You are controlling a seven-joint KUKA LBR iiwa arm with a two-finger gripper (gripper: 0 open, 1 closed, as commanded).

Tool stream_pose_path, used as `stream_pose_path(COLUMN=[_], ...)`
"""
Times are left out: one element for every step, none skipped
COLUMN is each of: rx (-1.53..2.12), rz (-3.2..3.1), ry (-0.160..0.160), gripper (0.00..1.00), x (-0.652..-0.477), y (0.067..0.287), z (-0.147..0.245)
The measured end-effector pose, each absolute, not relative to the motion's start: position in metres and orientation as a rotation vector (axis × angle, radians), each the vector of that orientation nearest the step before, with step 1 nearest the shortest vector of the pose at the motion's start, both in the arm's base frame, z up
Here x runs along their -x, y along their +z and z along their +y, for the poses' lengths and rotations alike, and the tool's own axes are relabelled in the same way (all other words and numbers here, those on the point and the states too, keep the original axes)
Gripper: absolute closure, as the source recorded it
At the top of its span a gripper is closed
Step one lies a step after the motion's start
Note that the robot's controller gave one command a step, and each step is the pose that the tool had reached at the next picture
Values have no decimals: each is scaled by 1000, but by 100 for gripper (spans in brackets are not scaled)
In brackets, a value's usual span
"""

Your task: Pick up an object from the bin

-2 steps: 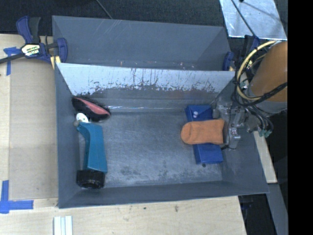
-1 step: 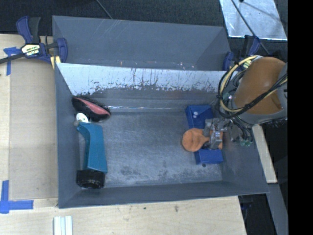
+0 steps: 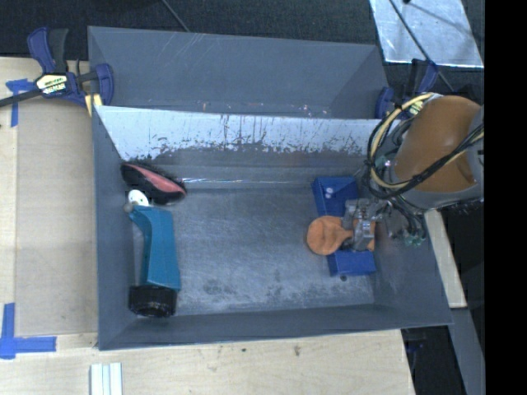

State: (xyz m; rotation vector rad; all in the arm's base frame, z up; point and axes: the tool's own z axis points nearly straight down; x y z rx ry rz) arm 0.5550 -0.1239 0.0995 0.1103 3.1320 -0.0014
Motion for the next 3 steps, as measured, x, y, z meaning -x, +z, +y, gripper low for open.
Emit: stream_pose_path(rx=[-113, -113, -89], rz=[3136, 3136, 3136], ry=[-1, -1, -1], gripper=[100, 100, 100], x=[-578, -578, -581], y=[182, 182, 316], z=[-100, -100, -113])
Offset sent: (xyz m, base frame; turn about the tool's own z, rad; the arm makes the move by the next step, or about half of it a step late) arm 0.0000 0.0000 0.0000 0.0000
